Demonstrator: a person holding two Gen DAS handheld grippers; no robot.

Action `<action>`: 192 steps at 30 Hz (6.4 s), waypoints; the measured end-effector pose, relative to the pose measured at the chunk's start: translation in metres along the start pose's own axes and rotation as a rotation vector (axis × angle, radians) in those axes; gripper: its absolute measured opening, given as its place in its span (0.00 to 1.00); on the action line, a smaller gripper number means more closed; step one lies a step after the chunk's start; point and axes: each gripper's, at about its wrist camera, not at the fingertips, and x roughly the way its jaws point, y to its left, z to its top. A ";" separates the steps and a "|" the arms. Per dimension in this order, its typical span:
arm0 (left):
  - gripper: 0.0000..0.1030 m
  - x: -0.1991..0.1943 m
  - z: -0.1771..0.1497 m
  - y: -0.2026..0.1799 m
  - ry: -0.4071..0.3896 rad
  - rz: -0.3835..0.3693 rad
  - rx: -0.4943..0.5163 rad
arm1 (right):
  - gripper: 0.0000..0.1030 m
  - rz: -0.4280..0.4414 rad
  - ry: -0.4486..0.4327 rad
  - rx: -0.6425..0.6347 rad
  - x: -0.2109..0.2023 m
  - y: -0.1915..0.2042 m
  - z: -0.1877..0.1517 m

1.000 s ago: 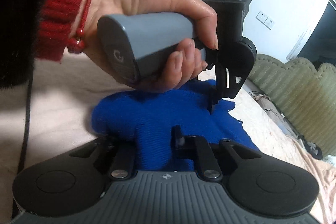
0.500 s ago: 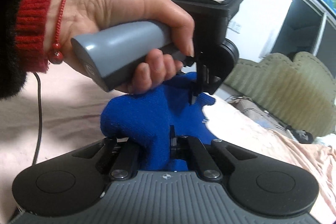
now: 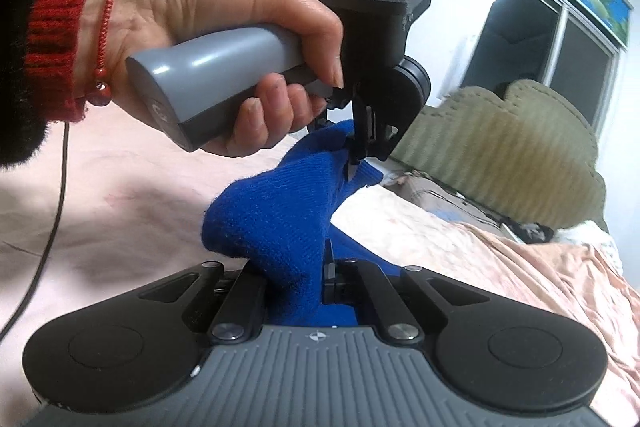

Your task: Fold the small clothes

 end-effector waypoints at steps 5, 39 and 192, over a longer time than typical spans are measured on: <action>0.11 0.010 0.003 -0.039 0.006 -0.023 0.039 | 0.04 -0.038 0.023 0.055 -0.009 -0.022 -0.015; 0.58 0.080 -0.019 -0.186 0.088 -0.189 0.164 | 0.27 0.002 0.269 0.757 -0.006 -0.158 -0.128; 0.73 0.020 -0.087 -0.044 -0.054 0.025 0.066 | 0.73 -0.110 0.420 0.749 0.051 -0.232 -0.125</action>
